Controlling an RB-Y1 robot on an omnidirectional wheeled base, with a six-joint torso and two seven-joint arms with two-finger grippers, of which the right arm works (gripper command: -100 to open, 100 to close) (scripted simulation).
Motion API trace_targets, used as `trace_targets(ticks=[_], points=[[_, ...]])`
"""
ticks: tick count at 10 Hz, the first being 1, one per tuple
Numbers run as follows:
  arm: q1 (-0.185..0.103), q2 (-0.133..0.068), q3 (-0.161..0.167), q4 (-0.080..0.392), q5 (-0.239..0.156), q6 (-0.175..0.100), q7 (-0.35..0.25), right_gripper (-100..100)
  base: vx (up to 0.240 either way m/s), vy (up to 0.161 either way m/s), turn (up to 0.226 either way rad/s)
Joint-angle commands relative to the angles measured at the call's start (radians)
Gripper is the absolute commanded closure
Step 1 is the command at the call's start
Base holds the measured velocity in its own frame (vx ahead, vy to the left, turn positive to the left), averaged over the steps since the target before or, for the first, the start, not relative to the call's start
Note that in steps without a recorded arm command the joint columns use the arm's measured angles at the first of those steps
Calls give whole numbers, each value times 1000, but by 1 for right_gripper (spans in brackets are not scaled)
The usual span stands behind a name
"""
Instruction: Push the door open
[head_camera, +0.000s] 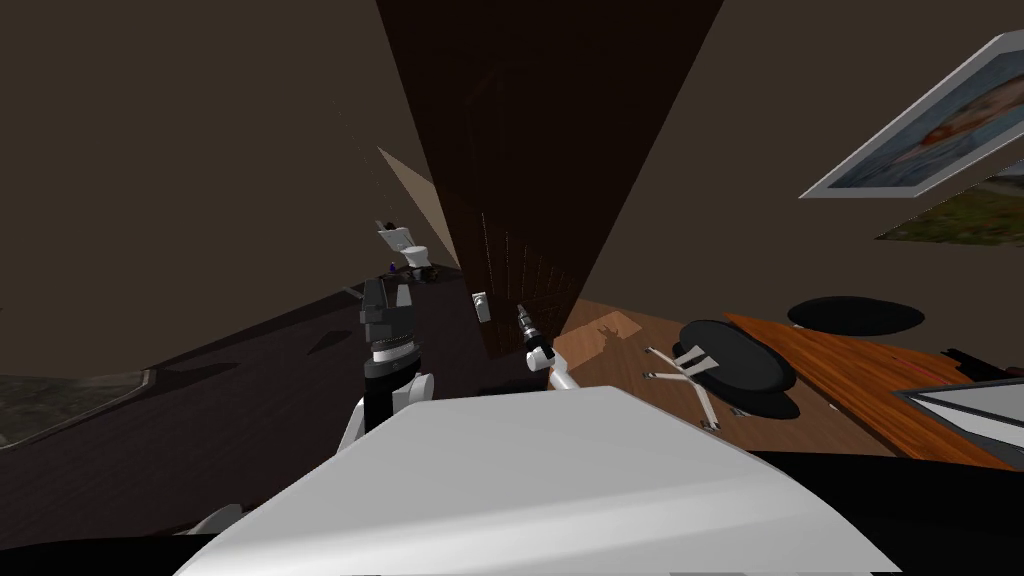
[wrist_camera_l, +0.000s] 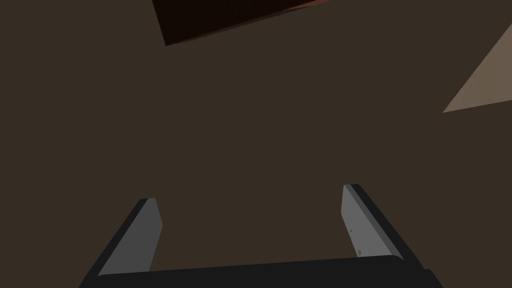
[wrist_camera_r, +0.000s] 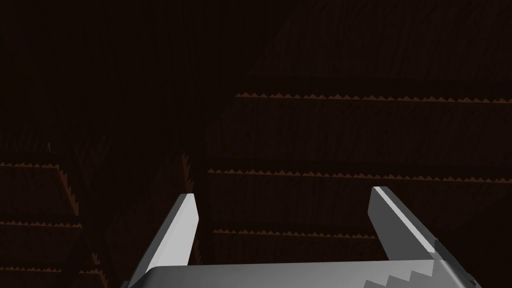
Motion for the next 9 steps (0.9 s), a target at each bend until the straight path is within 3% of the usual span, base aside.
trace_targets(ticks=[1,3,5,9], points=[[-28,6,-8,29,-1,-3,-8,-100,-79,-15,3],[-87,18,-25,88,-3,-9,-26,-100,-98,-7,9],[-127,28,-36,128,-4,-13,-38,-100,-121,11,15],[-203,53,-57,206,-7,-21,-62,-100,-118,76,28]])
